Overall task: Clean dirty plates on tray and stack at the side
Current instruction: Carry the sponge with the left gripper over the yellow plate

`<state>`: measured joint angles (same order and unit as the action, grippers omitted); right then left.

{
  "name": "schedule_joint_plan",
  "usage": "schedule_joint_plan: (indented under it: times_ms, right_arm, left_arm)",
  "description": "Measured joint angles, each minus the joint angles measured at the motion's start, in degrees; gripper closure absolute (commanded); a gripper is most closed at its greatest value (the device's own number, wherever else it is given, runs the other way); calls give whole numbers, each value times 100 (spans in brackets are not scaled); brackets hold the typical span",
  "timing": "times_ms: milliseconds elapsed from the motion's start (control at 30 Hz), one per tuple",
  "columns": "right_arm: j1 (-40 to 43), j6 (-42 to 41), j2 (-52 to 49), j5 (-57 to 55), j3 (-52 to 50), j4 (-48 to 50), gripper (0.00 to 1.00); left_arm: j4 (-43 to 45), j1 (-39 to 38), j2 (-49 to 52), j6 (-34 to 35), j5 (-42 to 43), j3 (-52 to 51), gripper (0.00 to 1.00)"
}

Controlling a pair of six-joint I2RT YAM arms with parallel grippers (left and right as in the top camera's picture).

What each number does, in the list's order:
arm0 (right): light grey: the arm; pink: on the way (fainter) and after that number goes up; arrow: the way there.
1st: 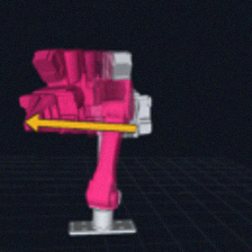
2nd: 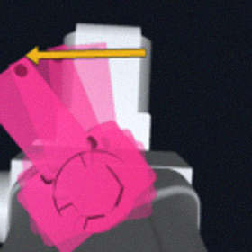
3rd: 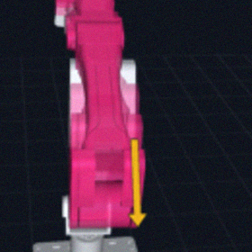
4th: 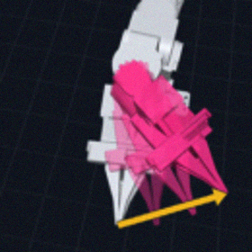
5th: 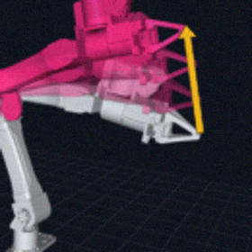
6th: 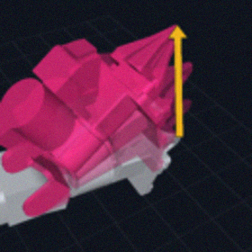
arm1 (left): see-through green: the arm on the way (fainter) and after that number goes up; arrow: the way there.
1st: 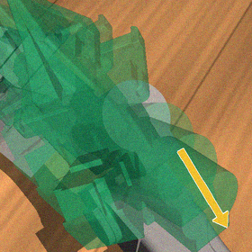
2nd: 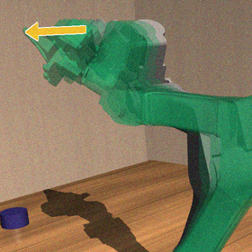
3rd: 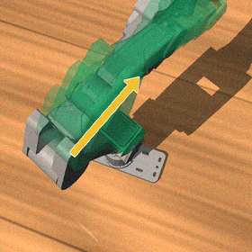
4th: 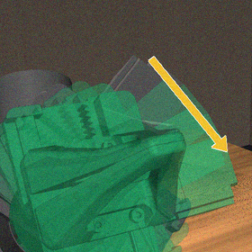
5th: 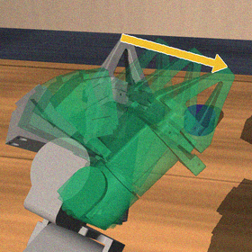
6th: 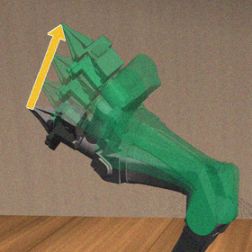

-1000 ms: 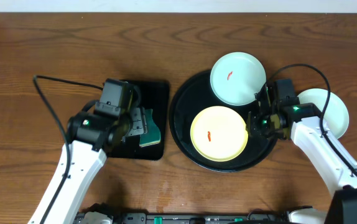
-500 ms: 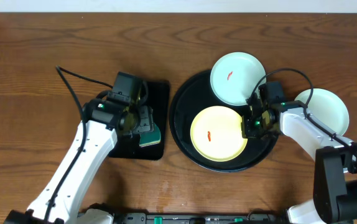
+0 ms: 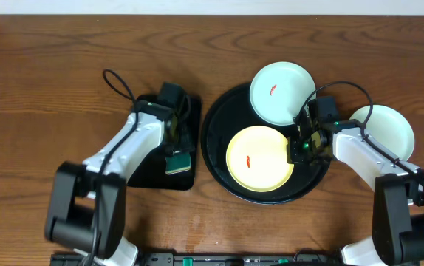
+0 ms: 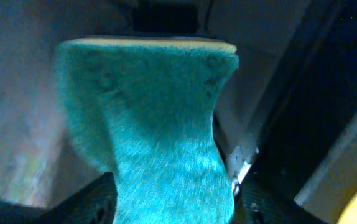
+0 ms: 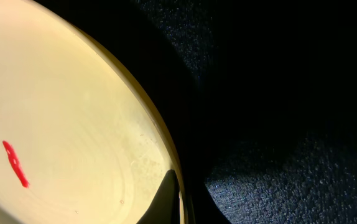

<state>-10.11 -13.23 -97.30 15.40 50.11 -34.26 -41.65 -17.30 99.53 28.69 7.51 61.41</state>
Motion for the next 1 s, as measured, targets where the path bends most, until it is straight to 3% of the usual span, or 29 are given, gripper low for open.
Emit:
schedule_joint_plan:
  times_ms: [67, 233, 633, 1000]
  right_arm:
    - [0, 0, 0, 0, 0, -4, 99]
    - [0, 0, 0, 0, 0, -7, 99]
    - [0, 0, -4, 0, 7, -22, 99]
    - [0, -9, -4, 0, 9, -22, 99]
  left_arm:
    - [127, 11, 214, 96, 9, 0, 68]
    - [251, 116, 468, 238, 44, 7, 92]
    - [-216, 146, 398, 2, 114, 243, 93]
    - [-472, 98, -1001, -625, -13, 275, 93]
